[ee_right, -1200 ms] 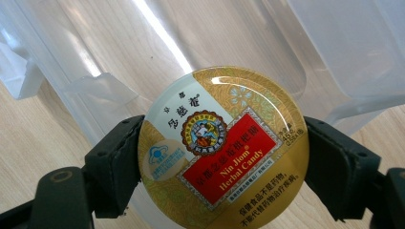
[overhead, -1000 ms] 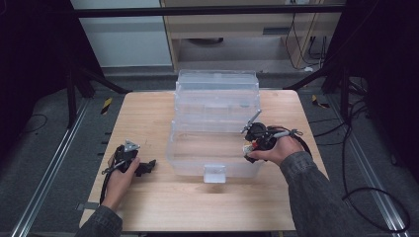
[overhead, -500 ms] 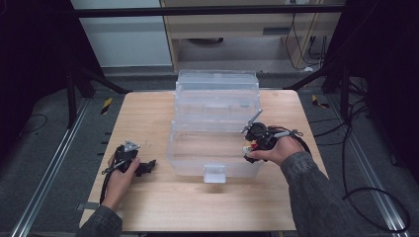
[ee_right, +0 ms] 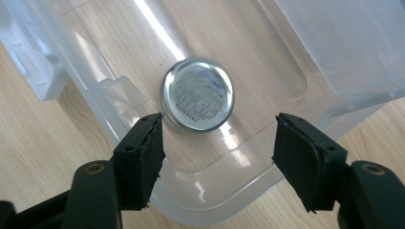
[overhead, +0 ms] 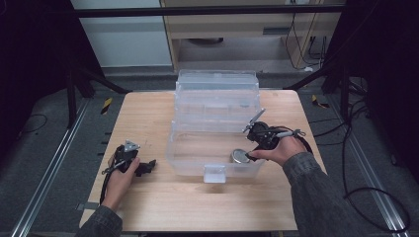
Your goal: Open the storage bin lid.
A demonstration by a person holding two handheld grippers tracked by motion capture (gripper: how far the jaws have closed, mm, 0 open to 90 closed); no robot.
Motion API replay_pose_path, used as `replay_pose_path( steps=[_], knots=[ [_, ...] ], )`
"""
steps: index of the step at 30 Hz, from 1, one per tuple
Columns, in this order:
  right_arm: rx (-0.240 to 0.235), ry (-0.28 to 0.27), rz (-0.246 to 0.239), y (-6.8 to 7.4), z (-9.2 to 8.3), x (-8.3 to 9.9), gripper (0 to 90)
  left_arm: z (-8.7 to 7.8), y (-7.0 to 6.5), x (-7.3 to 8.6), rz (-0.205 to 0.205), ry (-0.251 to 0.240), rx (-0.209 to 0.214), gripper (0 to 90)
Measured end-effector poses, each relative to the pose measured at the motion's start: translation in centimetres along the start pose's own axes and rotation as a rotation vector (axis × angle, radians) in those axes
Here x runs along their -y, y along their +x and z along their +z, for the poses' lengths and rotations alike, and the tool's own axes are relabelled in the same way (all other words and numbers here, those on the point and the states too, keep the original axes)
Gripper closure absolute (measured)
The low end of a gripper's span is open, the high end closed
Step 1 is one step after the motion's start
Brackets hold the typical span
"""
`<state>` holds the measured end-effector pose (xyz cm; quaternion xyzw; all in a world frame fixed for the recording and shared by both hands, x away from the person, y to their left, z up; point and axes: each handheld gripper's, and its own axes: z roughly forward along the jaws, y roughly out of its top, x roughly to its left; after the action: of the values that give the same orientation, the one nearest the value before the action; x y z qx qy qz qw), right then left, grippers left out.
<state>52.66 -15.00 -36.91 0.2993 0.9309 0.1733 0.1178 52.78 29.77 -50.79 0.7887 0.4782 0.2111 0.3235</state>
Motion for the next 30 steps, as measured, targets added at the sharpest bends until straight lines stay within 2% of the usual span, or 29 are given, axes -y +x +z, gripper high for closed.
replay_pose_path(
  steps=[13, 22, 24, 30],
  knots=[
    [0.018, -0.013, -0.011, -0.2, -0.8, -0.1, 48.2, 0.0, -0.1, 0.0, 0.003, -0.003, 0.004, 0.0],
    [0.022, -0.021, -0.025, -0.3, -1.2, -0.3, 56.2, -0.1, -0.3, -0.2, 0.015, -0.005, 0.021, 4.3],
    [0.027, -0.027, -0.031, -0.3, -1.3, -0.4, 58.4, -0.5, -0.4, -0.3, 0.007, -0.032, 0.027, 5.0],
    [0.042, -0.051, -0.037, -0.4, -2.1, -0.7, 60.8, -1.9, -0.6, -1.3, 0.07, -0.072, 0.03, 5.4]
  ],
)
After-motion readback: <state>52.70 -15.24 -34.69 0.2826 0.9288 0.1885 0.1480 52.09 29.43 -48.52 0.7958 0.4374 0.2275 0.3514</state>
